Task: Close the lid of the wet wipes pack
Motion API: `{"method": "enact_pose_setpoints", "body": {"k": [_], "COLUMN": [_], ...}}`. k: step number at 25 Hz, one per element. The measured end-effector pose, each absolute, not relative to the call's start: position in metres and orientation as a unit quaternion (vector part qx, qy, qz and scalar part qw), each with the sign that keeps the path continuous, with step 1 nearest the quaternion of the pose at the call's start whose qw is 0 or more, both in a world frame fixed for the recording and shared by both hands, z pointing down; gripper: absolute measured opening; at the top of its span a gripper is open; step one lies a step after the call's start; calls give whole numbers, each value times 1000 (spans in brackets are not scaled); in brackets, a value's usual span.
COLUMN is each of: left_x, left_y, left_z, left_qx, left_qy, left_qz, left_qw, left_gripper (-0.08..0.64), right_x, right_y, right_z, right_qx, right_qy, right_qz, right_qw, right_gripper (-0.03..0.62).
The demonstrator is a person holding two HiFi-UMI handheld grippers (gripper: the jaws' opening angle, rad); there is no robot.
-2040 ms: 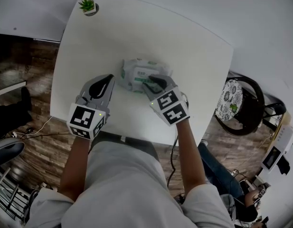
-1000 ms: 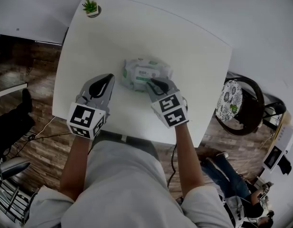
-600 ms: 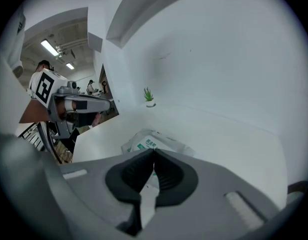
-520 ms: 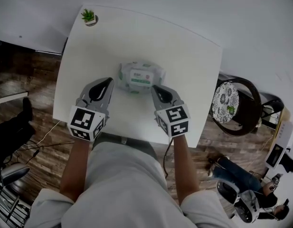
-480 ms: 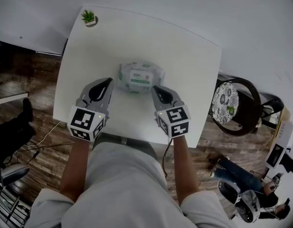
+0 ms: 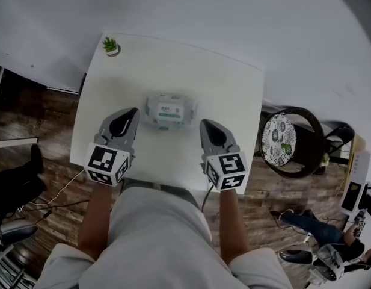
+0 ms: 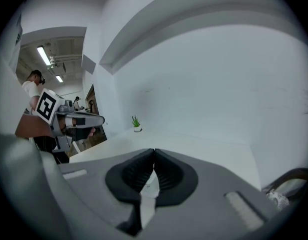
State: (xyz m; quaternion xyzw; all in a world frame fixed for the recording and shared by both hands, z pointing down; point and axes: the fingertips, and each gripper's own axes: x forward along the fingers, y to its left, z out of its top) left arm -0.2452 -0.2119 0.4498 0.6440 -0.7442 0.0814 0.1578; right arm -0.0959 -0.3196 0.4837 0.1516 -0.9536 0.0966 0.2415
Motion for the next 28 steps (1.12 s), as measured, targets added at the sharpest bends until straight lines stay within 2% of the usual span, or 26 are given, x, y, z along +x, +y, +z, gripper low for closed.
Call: {"method": "enact_pose_setpoints", "body": {"k": [7,28], "left_x": [-248,-257], "left_y": [-216,-205], "left_z": [410,316], "left_qx": [642,632], "left_qy": [-755,-773], "left_qz": [69,39], "left_qw": [113,29], "left_gripper": [5,5], "right_x": [-71,-26], "right_y": [-336,-357], "right_z": [424,336], "right_qx": [198,268], "right_qy": [-962,-957], "right_qz": [79,82], "right_qw": [172,68], "right_gripper": [5,3]}}
